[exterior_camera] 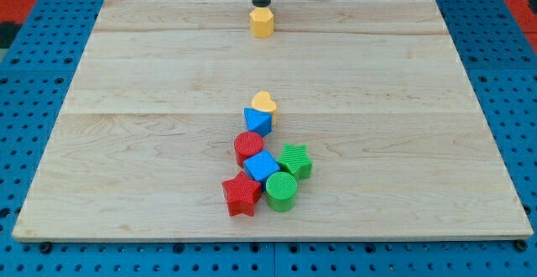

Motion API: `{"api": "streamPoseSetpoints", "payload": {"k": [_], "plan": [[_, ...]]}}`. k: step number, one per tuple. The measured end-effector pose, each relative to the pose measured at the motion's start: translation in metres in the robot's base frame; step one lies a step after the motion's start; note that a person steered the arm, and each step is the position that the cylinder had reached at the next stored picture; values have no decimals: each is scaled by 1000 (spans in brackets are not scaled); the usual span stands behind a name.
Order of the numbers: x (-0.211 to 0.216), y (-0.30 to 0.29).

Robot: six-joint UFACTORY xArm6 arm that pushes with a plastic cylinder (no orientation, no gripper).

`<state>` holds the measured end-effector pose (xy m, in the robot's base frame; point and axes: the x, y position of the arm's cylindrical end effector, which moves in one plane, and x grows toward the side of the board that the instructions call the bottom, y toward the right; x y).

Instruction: Slide your arm towards the center

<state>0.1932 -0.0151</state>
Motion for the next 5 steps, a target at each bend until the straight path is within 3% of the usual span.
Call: {"api": "streamPoseSetpoints", "payload": {"k": [5], "plan": [[-1,0]]}}
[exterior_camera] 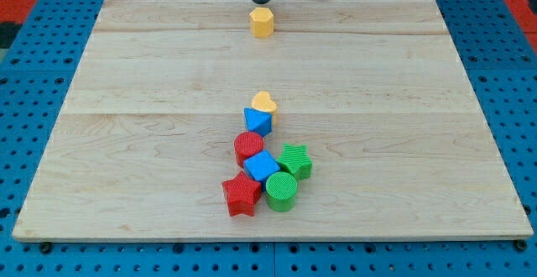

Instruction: Slide your arm towards the center

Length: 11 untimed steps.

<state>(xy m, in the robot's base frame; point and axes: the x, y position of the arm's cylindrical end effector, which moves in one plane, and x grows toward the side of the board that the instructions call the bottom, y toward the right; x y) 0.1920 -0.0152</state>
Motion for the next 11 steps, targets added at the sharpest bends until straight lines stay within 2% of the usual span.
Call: {"api": "streamPoseSetpoints", "payload": {"k": [4,5,6,7,8,9,11], "plan": [[1,3],[1,28],[3,88],[33,149],[100,164],[185,148],[230,43]]}}
